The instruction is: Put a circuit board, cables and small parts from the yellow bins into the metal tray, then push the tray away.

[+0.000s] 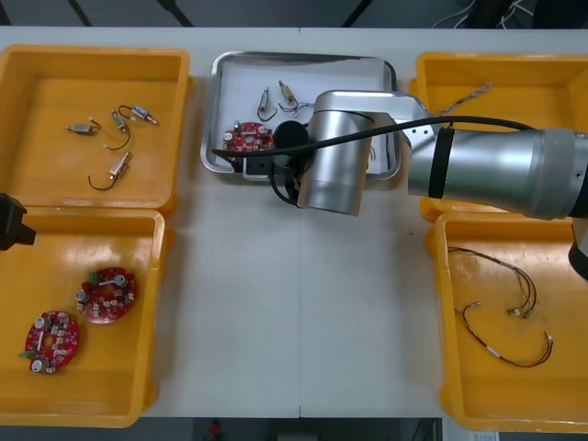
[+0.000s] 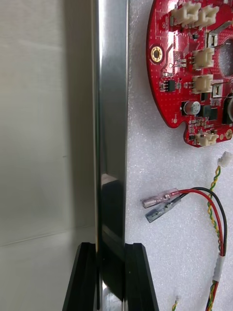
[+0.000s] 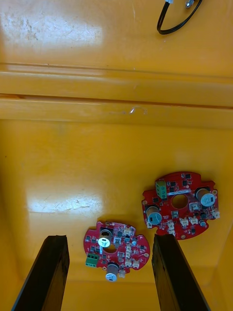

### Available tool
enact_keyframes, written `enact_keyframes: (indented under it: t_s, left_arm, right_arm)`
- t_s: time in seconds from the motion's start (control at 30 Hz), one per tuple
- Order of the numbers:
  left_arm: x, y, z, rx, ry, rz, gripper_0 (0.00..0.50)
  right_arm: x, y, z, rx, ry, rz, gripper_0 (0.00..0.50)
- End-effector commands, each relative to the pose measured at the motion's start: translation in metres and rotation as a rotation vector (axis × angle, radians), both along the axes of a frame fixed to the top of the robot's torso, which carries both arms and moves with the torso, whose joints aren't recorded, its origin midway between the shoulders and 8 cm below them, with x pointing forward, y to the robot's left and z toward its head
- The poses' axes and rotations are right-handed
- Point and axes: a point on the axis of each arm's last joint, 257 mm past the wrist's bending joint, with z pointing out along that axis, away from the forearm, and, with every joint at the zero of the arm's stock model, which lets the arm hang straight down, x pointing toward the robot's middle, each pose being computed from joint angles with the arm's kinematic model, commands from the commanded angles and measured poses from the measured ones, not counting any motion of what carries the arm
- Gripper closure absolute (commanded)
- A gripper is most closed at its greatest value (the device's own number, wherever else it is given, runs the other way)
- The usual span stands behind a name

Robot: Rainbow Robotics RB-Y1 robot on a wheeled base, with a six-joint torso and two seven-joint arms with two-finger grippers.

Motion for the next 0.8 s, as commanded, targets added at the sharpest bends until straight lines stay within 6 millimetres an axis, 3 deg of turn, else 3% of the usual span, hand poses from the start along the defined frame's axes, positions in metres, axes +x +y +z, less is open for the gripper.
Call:
enact_keyframes:
  t_s: [0.03, 0.47, 0.8]
  left_arm:
    - [-0.006, 0.014, 0.002, 0.043, 0.015, -0.007, 0.0]
    - [-0.006, 0.014, 0.002, 0.043, 0.015, -0.007, 0.0]
    - [-0.006, 0.014, 0.002, 0.043, 0.015, -0.007, 0.0]
  right_arm:
    - [0.026, 0.012, 0.044, 0.003, -0.089, 0.058, 0.5]
    - [0.057, 0.03, 0.072, 0.051, -0.207, 0.16, 0.5]
    - [0.071, 0.024, 0.08, -0.005, -0.287, 0.203, 0.5]
